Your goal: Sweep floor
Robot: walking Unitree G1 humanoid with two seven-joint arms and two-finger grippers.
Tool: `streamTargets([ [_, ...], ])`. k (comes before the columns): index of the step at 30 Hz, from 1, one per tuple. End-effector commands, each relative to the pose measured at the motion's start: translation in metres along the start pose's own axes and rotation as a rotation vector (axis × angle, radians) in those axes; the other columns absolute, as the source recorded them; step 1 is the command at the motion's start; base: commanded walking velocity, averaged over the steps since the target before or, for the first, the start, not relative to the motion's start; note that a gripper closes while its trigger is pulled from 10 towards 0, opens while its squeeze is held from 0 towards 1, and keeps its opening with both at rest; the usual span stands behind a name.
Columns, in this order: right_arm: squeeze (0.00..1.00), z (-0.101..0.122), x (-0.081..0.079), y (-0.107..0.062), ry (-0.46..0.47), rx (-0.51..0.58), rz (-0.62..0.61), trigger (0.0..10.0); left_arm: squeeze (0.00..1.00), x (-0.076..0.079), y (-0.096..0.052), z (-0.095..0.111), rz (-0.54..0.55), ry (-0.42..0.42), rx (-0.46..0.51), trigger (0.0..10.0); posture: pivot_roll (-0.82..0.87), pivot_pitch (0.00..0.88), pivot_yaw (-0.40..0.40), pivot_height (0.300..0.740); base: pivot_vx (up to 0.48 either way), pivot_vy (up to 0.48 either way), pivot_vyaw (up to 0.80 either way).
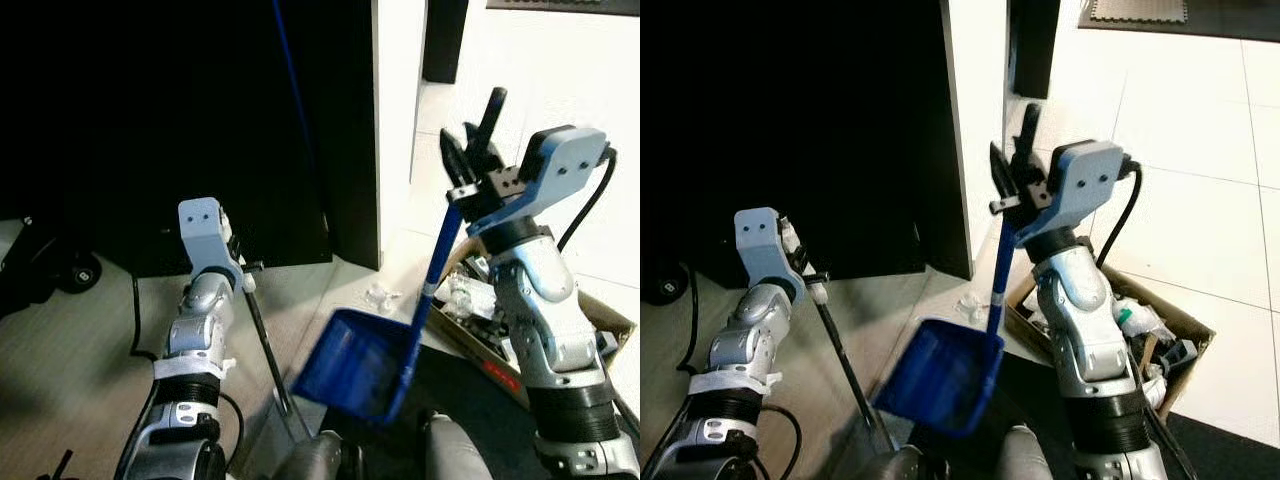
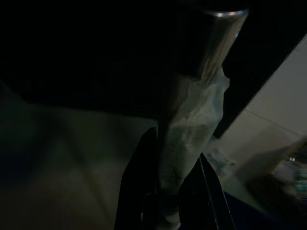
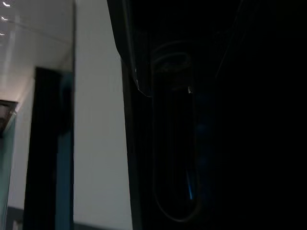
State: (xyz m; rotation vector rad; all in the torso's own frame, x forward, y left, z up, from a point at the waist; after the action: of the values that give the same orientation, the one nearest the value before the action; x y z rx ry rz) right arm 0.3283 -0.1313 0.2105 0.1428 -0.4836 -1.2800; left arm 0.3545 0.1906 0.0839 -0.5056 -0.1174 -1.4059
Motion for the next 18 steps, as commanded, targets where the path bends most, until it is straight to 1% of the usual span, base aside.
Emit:
streamTargets([
  [1, 0.00, -0.011, -0.007, -0.006, -0.041, -0.027, 0.027, 10.0, 0.00, 0.004, -0.003, 0.005, -0.026, -0.040, 0.029, 10.0, -0.11, 0.101, 0.110, 0.740, 0.000, 0.000, 0.00],
  [2, 0.00, -0.015, -0.008, -0.008, -0.055, -0.040, 0.032, 10.0, 0.00, 0.005, -0.004, 0.005, -0.032, -0.033, 0.033, 10.0, -0.11, 0.101, 0.110, 0.740, 0.000, 0.000, 0.00],
  [3, 0.00, -0.020, -0.009, -0.010, -0.047, -0.063, 0.026, 10.0, 0.00, 0.005, -0.005, 0.004, -0.029, -0.003, 0.039, 10.0, -0.11, 0.101, 0.109, 0.740, 0.000, 0.000, 0.00],
  [4, 0.00, -0.020, -0.009, -0.010, -0.047, -0.063, 0.026, 10.0, 0.00, 0.005, -0.005, 0.004, -0.029, -0.003, 0.039, 10.0, -0.11, 0.101, 0.109, 0.740, 0.000, 0.000, 0.00],
  [6, 0.00, -0.034, -0.011, -0.016, -0.026, -0.122, 0.014, 10.0, 0.00, 0.005, -0.009, 0.006, -0.026, 0.047, 0.080, 10.0, -0.11, 0.101, 0.106, 0.740, 0.000, 0.000, 0.00],
  [7, 0.00, -0.034, -0.011, -0.016, -0.026, -0.122, 0.014, 10.0, 0.00, 0.005, -0.009, 0.006, -0.026, 0.047, 0.080, 10.0, -0.11, 0.101, 0.106, 0.740, 0.000, 0.000, 0.00],
  [8, 0.00, -0.042, -0.014, -0.020, -0.017, -0.156, 0.009, 10.0, 0.00, 0.008, -0.012, 0.006, -0.039, 0.082, 0.100, 10.0, -0.11, 0.101, 0.102, 0.740, 0.000, 0.000, 0.00],
  [9, 0.00, -0.058, -0.024, -0.028, -0.012, -0.210, 0.012, 10.0, 0.00, 0.014, -0.017, 0.002, -0.071, 0.129, 0.109, 10.0, -0.10, 0.101, 0.100, 0.740, 0.000, 0.000, 0.00],
  [12, 0.00, -0.062, -0.028, -0.031, -0.006, -0.226, 0.016, 10.0, 0.00, 0.016, -0.019, 0.001, -0.082, 0.147, 0.110, 10.0, -0.10, 0.101, 0.100, 0.740, 0.000, 0.000, 0.00],
  [15, 0.00, -0.080, -0.043, -0.043, 0.061, -0.291, 0.006, 10.0, 0.00, 0.017, -0.025, -0.012, -0.089, 0.171, 0.083, 10.0, -0.09, 0.103, 0.088, 0.740, 0.000, 0.000, 0.00],
  [16, 0.00, -0.080, -0.043, -0.043, 0.061, -0.291, 0.006, 10.0, 0.00, 0.017, -0.025, -0.012, -0.089, 0.171, 0.083, 10.0, -0.09, 0.103, 0.088, 0.740, 0.000, 0.000, 0.00],
  [17, 0.00, -0.088, -0.050, -0.048, 0.078, -0.321, 0.002, 10.0, 0.00, 0.017, -0.028, -0.019, -0.090, 0.176, 0.074, 10.0, -0.08, 0.103, 0.081, 0.740, 0.000, 0.000, 0.00],
  [18, 0.00, -0.091, -0.051, -0.049, 0.082, -0.331, 0.000, 10.0, 0.00, 0.017, -0.029, -0.020, -0.092, 0.177, 0.074, 10.0, -0.08, 0.103, 0.081, 0.740, 0.000, 0.000, 0.00],
])
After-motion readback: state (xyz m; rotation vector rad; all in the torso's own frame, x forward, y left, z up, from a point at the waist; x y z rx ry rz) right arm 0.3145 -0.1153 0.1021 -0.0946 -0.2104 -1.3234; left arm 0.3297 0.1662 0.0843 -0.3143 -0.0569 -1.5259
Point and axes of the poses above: a point about 5 cm out from each wrist's last joint towards the gripper, its own y axis pointing out of the wrist towards the gripper, its own z axis along the axis of the wrist's last joint, x = y × z, the point moved 3 cm from there along y, pointing out of the wrist towards the gripper, and after that the axes turned 13 degrees about -y, right-handed, at the moved point
